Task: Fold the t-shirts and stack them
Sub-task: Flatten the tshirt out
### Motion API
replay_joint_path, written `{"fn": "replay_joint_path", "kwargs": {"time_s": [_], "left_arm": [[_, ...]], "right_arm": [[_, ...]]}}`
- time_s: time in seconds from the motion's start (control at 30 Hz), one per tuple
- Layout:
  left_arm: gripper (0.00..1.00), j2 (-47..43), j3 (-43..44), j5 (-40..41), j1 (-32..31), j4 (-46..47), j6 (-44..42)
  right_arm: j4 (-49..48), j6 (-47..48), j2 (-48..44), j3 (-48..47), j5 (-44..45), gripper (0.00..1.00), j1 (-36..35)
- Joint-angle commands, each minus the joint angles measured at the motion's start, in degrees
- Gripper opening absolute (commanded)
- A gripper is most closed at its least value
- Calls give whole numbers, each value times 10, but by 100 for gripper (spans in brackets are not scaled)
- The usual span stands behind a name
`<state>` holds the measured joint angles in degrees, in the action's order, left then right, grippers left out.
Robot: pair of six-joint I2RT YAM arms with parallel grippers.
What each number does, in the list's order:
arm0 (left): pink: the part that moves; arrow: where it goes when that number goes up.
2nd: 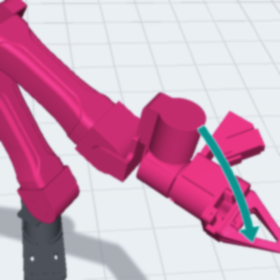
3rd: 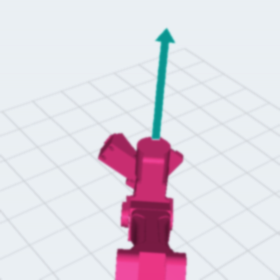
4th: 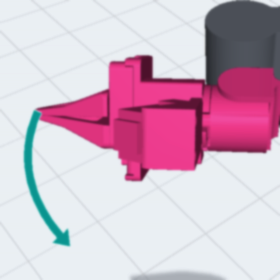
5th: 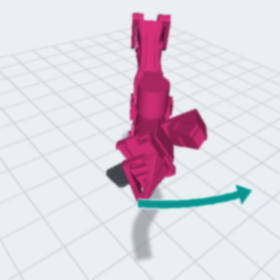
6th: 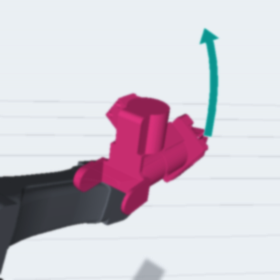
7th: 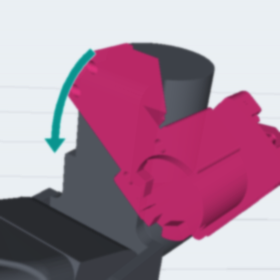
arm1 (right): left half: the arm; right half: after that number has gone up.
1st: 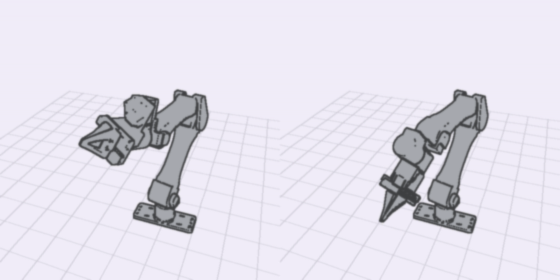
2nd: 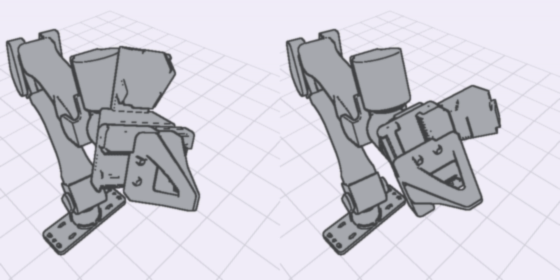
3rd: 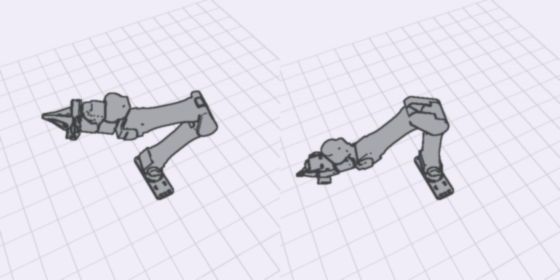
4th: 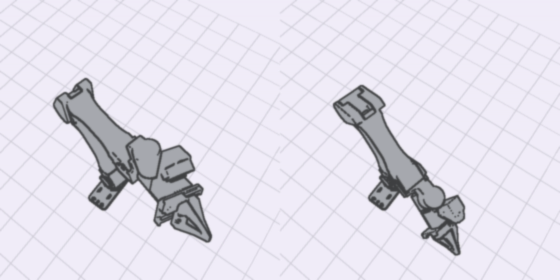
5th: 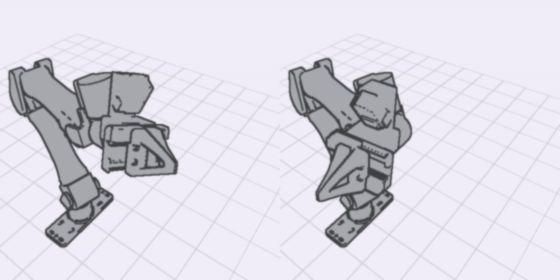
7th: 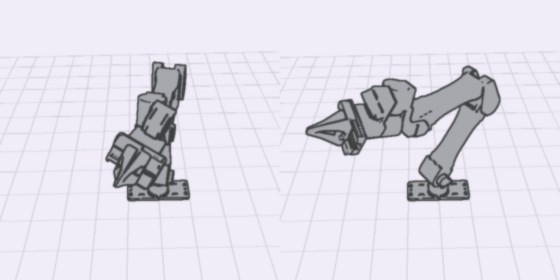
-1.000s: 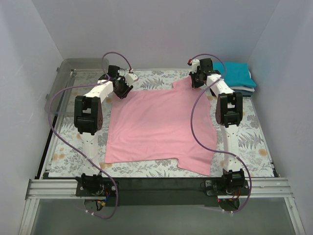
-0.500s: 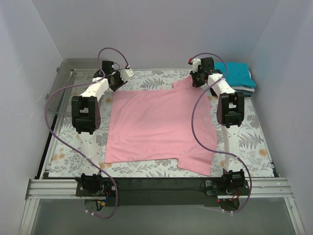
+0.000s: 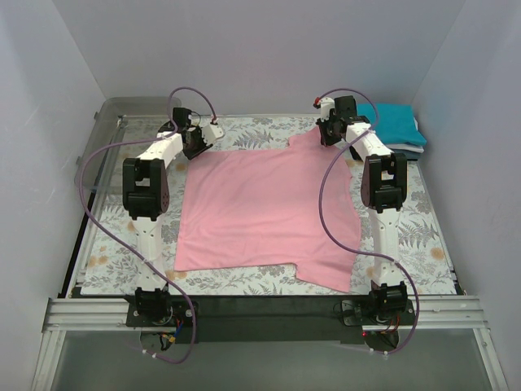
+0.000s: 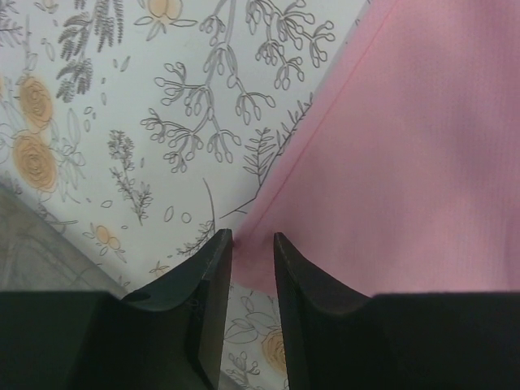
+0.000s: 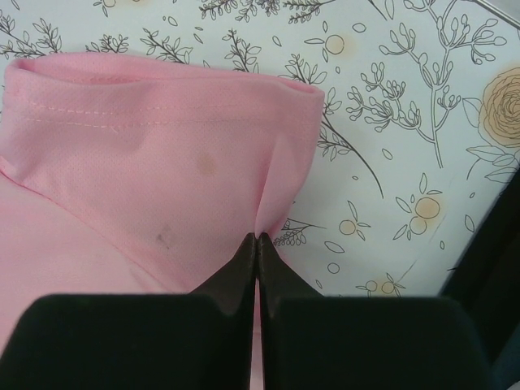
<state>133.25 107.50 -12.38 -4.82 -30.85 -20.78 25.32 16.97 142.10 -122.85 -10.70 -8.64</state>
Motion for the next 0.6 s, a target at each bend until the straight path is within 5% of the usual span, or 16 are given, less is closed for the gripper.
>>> {"fn": "replay_joint_path", "kwargs": {"time_s": [0.0, 0.2, 0.47, 0.57], "left_arm": [[27, 0, 17, 3, 3, -20, -16], [24, 10, 20, 10, 6, -25, -20], [0, 3, 34, -9, 8, -40, -13], [0, -12, 26, -19, 8, -27, 0]], "right_arm": [[-13, 10, -42, 2, -6, 1, 4], [-12, 12, -42, 2, -6, 1, 3], [-12, 13, -51, 1, -10, 1, 3], [-12, 19, -60, 0, -10, 1, 3]]}}
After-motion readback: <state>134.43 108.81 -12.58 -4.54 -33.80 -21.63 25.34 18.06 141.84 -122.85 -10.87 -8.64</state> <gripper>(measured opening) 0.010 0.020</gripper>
